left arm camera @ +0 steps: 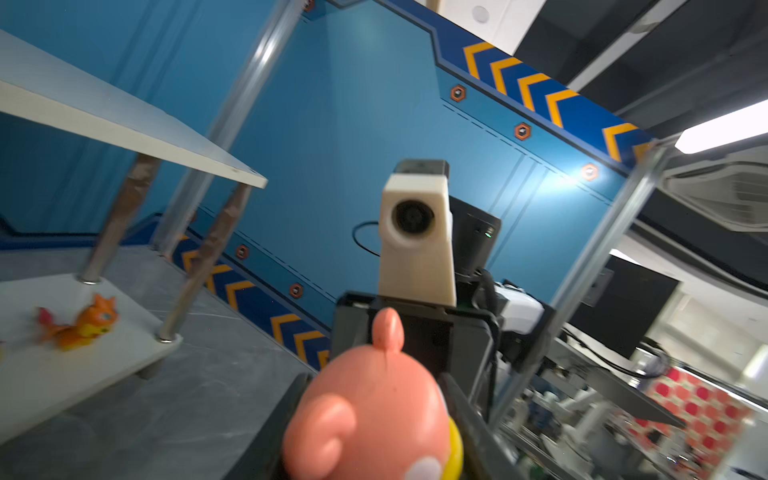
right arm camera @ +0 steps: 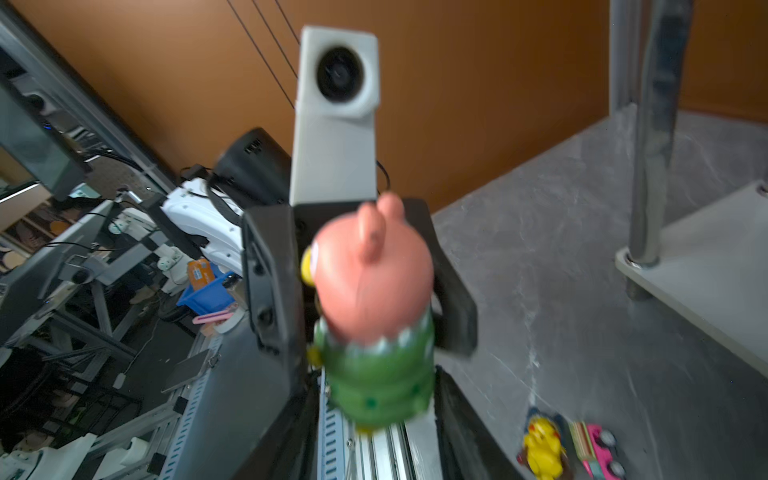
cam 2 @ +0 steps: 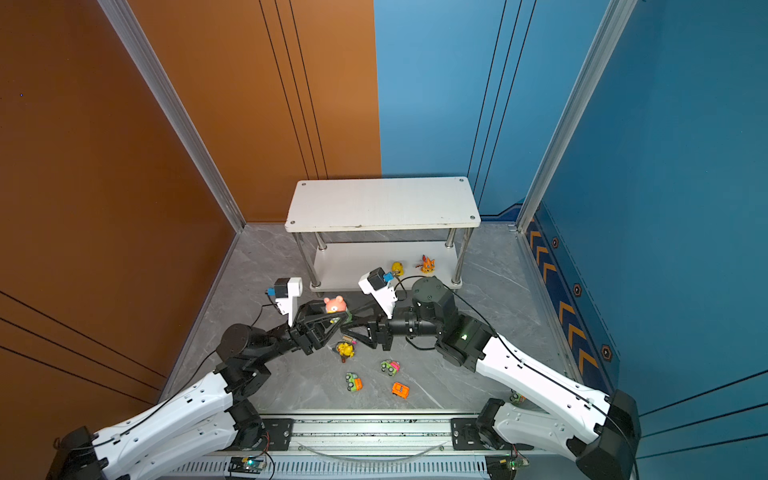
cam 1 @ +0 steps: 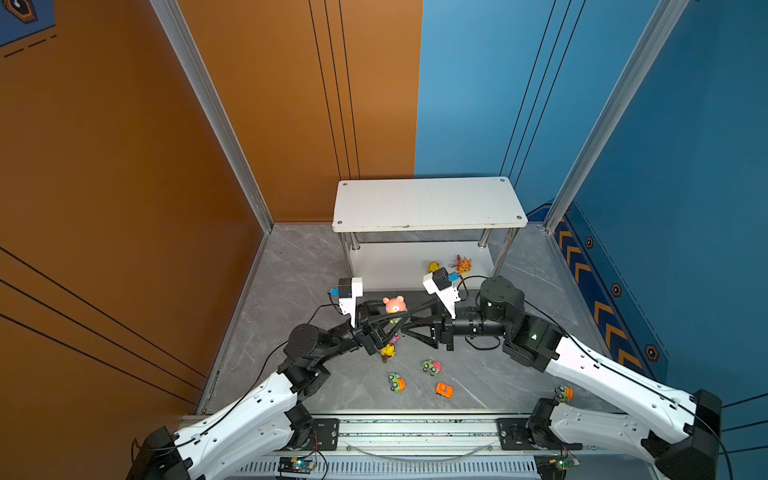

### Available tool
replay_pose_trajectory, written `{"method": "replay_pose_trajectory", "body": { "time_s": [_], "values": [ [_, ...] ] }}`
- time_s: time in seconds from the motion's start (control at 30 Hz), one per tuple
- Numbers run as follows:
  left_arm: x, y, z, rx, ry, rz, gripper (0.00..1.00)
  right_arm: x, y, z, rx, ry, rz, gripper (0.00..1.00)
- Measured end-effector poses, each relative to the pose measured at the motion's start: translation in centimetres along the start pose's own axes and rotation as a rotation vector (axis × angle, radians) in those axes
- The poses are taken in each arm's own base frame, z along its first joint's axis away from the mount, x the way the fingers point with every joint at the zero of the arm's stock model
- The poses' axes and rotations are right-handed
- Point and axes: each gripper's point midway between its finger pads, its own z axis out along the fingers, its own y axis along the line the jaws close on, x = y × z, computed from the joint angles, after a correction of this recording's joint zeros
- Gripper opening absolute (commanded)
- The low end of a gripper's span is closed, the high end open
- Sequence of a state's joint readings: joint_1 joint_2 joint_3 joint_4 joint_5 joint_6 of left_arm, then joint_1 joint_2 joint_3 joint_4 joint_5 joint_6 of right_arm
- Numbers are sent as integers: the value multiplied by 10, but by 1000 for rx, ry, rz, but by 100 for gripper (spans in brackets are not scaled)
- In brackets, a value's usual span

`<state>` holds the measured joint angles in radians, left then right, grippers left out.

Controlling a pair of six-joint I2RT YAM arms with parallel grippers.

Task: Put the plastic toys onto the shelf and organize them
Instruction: 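Carry the pig toy toward the shelf with the right gripper while the left withdraws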

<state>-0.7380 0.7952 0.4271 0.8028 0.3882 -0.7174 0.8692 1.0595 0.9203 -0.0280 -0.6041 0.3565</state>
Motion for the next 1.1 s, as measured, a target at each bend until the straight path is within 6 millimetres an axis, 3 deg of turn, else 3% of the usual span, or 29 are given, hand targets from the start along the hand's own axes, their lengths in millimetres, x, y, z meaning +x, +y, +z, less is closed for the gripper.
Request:
{"method": "replay_pose_trajectory", "body": {
  "time_s": [0.07,0.17,0.23,0.3,0.43,0.57,0.7,0.77,0.93,1.1],
  "values": [
    [1,17,-1,-83,-6,38,0,13,-13,-1,50,27,39,23],
    [5,31,-1,-147,0,70,0,28,-21,-1,75,42,79,20],
    [9,39,0,-171,12,80,0,32,-25,-2,84,46,99,24],
    [15,45,1,-191,31,97,0,31,-29,-3,100,39,113,35],
    [24,42,3,-196,56,199,0,26,-46,-10,219,34,128,48],
    [42,33,5,-169,110,359,0,-4,-51,-28,429,6,61,62],
    [68,34,8,-146,206,520,0,-41,-32,-41,546,-43,-38,68],
    [79,38,8,-141,250,589,0,-51,-26,-44,589,-48,-66,70],
    [91,45,5,-142,304,714,0,-40,-31,-34,694,52,-107,74],
    [88,51,4,-170,306,792,0,-8,-45,-10,777,225,-138,76]
  ]
}}
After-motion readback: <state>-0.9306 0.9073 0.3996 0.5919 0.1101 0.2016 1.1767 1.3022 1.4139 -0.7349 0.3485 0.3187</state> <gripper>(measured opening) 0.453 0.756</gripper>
